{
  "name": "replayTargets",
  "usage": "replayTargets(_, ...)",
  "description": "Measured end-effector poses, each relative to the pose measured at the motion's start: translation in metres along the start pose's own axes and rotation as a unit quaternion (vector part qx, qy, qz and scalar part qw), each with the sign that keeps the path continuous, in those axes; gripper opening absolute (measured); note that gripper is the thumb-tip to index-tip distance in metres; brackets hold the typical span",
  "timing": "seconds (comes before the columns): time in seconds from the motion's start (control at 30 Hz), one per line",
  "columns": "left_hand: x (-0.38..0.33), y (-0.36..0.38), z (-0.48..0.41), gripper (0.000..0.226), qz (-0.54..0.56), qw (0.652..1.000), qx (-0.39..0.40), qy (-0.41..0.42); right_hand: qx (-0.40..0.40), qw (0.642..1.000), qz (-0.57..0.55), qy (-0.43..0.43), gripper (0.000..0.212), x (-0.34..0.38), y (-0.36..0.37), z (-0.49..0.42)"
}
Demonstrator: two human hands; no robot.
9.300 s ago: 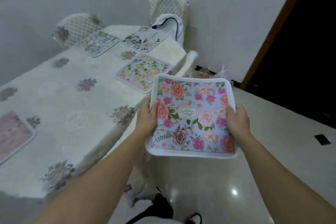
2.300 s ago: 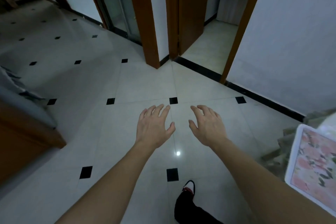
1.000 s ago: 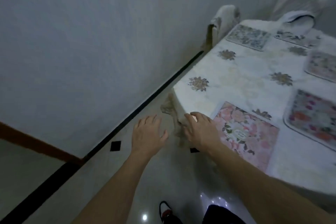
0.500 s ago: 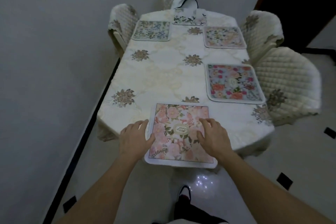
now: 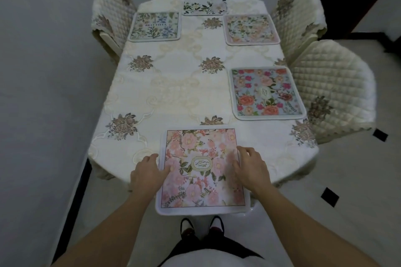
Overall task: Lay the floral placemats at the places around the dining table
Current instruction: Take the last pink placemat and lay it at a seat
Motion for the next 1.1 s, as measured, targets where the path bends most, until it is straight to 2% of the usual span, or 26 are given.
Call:
replayTargets(0.3,0.008,0.013,-0.018,0.065,0.107,0.994,0.018,-0.015,-0.016,0.996,-0.060,0.056,0.041,-0.002,0.024,-0.008)
replayTargets(0.4,0.006,0.015,-0.023,0.061,0.128,0.992,0.015,-0.014,-0.034,0.987,-0.123,0.101,0.038,-0.004,0.026,-0.013)
replayTargets(0.5,0.010,0.016,-0.030,0.054,0.161,0.987,0.013,-0.022,-0.033,0.972,-0.170,0.157,0.042,-0.011,0.032,-0.018)
replayTargets(0.6,0.011,0.017,-0.038,0.037,0.218,0.975,0.034,0.000,-0.023,0.953,-0.237,0.186,0.037,-0.022,0.035,-0.024)
replayTargets(0.7,0.004,0.019,-0.038,0.026,0.246,0.967,0.039,0.051,-0.006,0.932,-0.319,0.171,0.028,-0.026,0.038,-0.027)
replayTargets(0.77,0.002,0.022,-0.036,0.024,0.262,0.963,0.037,0.057,-0.007,0.927,-0.349,0.138,0.036,-0.023,0.039,-0.024)
replayTargets(0.93,0.001,0.020,-0.037,0.020,0.324,0.942,0.038,0.077,0.004,0.903,-0.425,0.057,0.027,-0.006,0.033,-0.009)
replayTargets(1.1,-0.024,-0.016,-0.042,0.015,0.383,0.916,0.024,0.112,-0.047,0.875,-0.479,0.047,0.024,0.002,-0.008,-0.011)
Point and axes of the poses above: each hand's wrist, its own z-axis away from the middle knuckle, its own y-axis out of the palm, x = y × z, the point moved 6 cm from there along -z, towards the middle knuckle, and after that the axes turned 14 degrees about x, right-handed, at the moved point
